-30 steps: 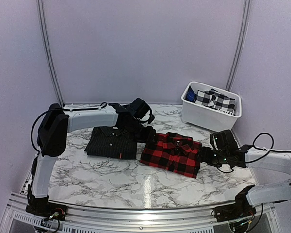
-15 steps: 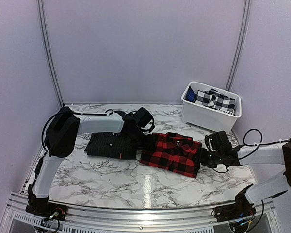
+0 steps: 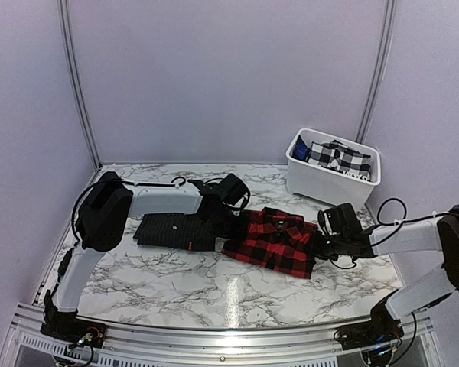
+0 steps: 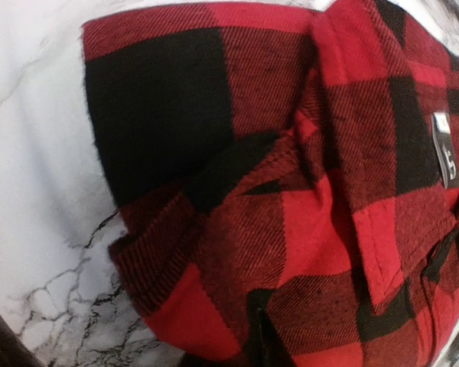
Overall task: Fold and stack the long sleeve shirts
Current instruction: Pick up the square-folded shirt from the center of the board, then place the square-folded shirt on the square-folded shirt.
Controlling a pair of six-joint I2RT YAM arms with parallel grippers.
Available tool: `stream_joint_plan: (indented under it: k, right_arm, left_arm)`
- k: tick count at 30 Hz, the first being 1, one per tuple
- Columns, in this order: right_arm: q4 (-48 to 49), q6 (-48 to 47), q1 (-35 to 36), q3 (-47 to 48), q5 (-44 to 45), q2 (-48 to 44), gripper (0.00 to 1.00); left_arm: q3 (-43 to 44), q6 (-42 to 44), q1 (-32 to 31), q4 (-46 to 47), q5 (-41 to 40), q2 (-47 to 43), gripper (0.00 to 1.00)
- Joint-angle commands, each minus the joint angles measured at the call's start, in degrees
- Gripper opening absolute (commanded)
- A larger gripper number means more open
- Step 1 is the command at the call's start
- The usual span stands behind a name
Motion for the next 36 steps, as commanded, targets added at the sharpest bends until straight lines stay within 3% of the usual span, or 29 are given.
stream_joint_plan:
  k: [1,4,19,27,36]
  right_arm:
    - [-0.2,-1.2,-0.3,4.0,-1.5,0.1,0.08]
    - [-3.5,-2.3,0.4,6.7,-1.6,-0.5,0.00]
    - [-10.3,-4.8,6.6,21.8,-0.6,-2.4,0.00]
    - [-7.4,-4.7,11.5,32.4,-2.1,6.8,0.00]
    - [-5.9,-4.2,18.2,49.3,-3.1,23.7,0.00]
  left_arm:
    - [0.1,-2.4,-1.0,1.4,1.0,1.4,0.03]
    - [0.1,-2.0,-1.2,2.0,0.4,-0.3,0.00]
    - [-5.2,-0.9,0.7,1.7,-5.9,-16.9,0.00]
    - [-14.2,-0.5,6.4,0.5,-8.1,-26.2,0.00]
    - [-26.6,2.6,18.1,0.0,-6.5,-36.2,0.00]
